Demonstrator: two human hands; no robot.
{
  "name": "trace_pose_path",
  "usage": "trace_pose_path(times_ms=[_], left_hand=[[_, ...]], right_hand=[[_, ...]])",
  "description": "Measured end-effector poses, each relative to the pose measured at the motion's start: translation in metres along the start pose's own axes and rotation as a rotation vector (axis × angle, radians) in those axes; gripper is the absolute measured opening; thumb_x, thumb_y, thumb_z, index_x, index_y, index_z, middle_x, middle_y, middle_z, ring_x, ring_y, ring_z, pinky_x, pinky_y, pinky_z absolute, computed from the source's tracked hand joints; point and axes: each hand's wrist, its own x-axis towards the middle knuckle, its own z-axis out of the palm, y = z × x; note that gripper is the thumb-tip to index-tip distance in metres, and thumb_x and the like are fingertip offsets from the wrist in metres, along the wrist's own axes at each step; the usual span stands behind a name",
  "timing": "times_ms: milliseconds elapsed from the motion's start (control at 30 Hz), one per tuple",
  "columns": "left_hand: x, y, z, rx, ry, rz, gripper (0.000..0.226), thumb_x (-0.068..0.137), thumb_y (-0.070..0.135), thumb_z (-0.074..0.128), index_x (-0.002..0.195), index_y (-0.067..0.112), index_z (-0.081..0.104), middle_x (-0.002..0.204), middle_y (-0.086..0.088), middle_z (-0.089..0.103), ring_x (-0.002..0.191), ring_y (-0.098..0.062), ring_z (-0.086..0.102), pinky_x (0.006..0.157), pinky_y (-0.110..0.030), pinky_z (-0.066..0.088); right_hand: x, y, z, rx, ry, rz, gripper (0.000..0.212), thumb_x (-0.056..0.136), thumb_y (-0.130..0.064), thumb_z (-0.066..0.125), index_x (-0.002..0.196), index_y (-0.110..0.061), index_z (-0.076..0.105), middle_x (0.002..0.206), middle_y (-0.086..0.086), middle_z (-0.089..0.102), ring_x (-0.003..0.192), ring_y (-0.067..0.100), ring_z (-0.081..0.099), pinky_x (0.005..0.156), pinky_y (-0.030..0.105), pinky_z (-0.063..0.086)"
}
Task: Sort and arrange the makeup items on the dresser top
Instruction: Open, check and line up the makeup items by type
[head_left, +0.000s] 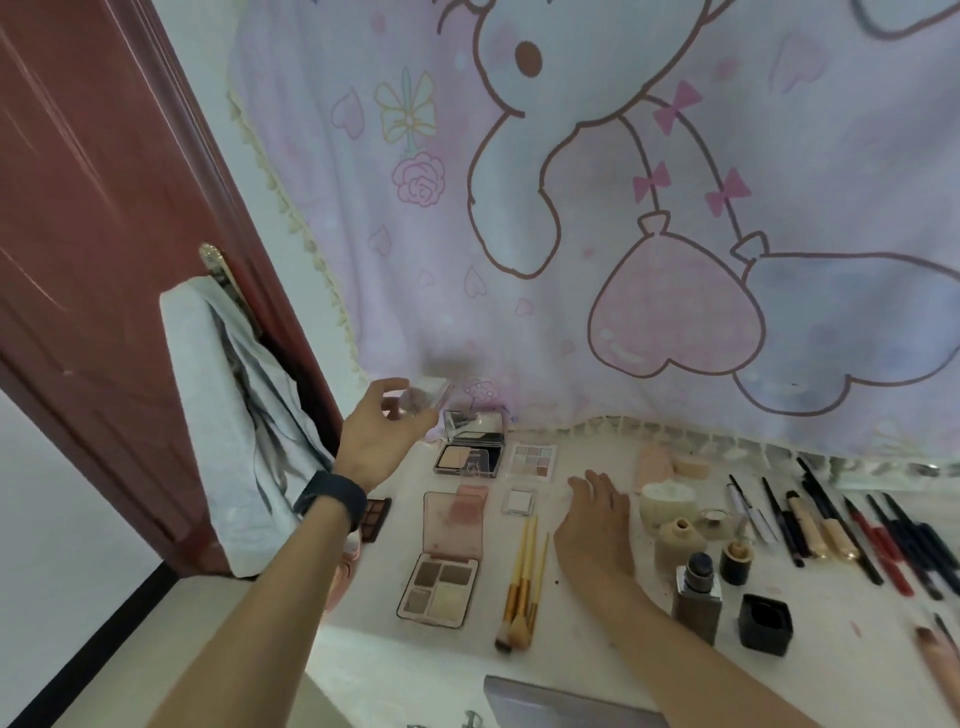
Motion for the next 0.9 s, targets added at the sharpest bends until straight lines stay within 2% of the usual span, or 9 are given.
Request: trace_pose_path(times_ms=[67, 167, 233, 300, 367, 433, 533, 733, 900], left_hand=[[-0.036, 0.007, 0.0, -0.064, -0.053, 0.013, 0.059, 0.069, 0.048, 0.082, 0.121, 0.036, 0.055, 0.111, 0.01, 0.063, 0.097, -0.004, 0.062, 0.074, -0.016, 0.045], [-0.077, 0.014, 0.004, -0.11, -0.177, 0.049, 0.072, 0.061, 0.051, 0.09, 0.123, 0.038, 0.054, 0.114, 0.014, 0.062, 0.1, 0.002, 0.063, 0.074, -0.008, 0.048], [-0.102, 0.015, 0.005, -0.016, -0.248, 0.114, 0.073, 0.065, 0.038, 0.091, 0.126, 0.037, 0.051, 0.114, 0.021, 0.059, 0.099, 0.003, 0.062, 0.072, -0.005, 0.047], [-0.126, 0.014, 0.008, 0.063, -0.312, 0.17, 0.073, 0.067, 0.033, 0.09, 0.127, 0.038, 0.048, 0.114, 0.028, 0.057, 0.098, 0.005, 0.061, 0.073, -0.007, 0.05], [-0.149, 0.012, 0.014, 0.096, -0.391, 0.228, 0.077, 0.067, 0.036, 0.089, 0.129, 0.041, 0.045, 0.118, 0.027, 0.058, 0.1, 0.007, 0.061, 0.078, -0.01, 0.051], [-0.17, 0.011, 0.023, 0.137, -0.433, 0.284, 0.083, 0.065, 0.04, 0.088, 0.133, 0.044, 0.042, 0.122, 0.024, 0.057, 0.108, 0.006, 0.058, 0.083, -0.008, 0.047], [-0.199, 0.008, 0.037, 0.128, -0.39, 0.331, 0.086, 0.063, 0.047, 0.085, 0.137, 0.045, 0.04, 0.118, 0.025, 0.06, 0.11, 0.003, 0.056, 0.082, -0.008, 0.042], [-0.257, 0.0, 0.078, -0.244, -0.268, 0.124, 0.07, 0.061, 0.055, 0.083, 0.124, 0.043, 0.056, 0.115, 0.022, 0.065, 0.11, -0.002, 0.061, 0.094, -0.032, 0.053], [-0.273, -0.003, 0.103, -0.269, -0.275, 0.058, 0.074, 0.057, 0.055, 0.084, 0.124, 0.036, 0.059, 0.117, 0.016, 0.067, 0.112, -0.002, 0.062, 0.099, -0.037, 0.052]], right_hand=[[-0.015, -0.009, -0.012, 0.244, 0.044, -0.01, 0.052, 0.097, 0.001, 0.039, 0.146, -0.014, 0.042, 0.161, 0.006, 0.029, 0.15, 0.022, 0.019, 0.121, 0.031, 0.016], [-0.038, -0.027, -0.036, 0.651, 0.057, 0.036, 0.027, 0.105, -0.017, 0.041, 0.125, -0.021, 0.058, 0.133, 0.004, 0.059, 0.114, 0.014, 0.058, 0.093, 0.026, 0.045], [-0.062, -0.035, -0.055, 0.995, -0.116, 0.125, 0.024, 0.106, -0.035, 0.045, 0.113, -0.021, 0.063, 0.114, 0.005, 0.072, 0.094, 0.014, 0.07, 0.081, 0.028, 0.054], [-0.087, -0.033, -0.073, 1.258, -0.351, 0.209, 0.037, 0.104, -0.047, 0.048, 0.111, -0.016, 0.068, 0.103, 0.01, 0.077, 0.086, 0.023, 0.075, 0.073, 0.032, 0.06], [-0.112, -0.022, -0.086, 1.312, -0.48, 0.22, 0.039, 0.098, -0.047, 0.059, 0.11, -0.012, 0.07, 0.095, 0.014, 0.077, 0.075, 0.026, 0.074, 0.062, 0.03, 0.058], [-0.133, -0.007, -0.094, 1.296, -0.476, 0.219, 0.036, 0.09, -0.035, 0.07, 0.112, -0.006, 0.07, 0.088, 0.012, 0.074, 0.068, 0.022, 0.069, 0.057, 0.026, 0.054], [-0.156, 0.016, -0.101, 1.348, -0.492, 0.27, 0.035, 0.083, -0.022, 0.073, 0.109, 0.002, 0.07, 0.081, 0.013, 0.068, 0.065, 0.021, 0.066, 0.058, 0.025, 0.055], [-0.186, 0.051, -0.104, 1.579, -0.669, 0.446, 0.028, 0.085, -0.014, 0.068, 0.103, 0.005, 0.073, 0.088, 0.02, 0.071, 0.064, 0.021, 0.067, 0.059, 0.026, 0.06], [-0.194, 0.078, -0.104, 1.413, -0.662, 0.417, 0.029, 0.083, -0.02, 0.07, 0.1, 0.001, 0.077, 0.094, 0.022, 0.074, 0.073, 0.026, 0.073, 0.061, 0.029, 0.061]])
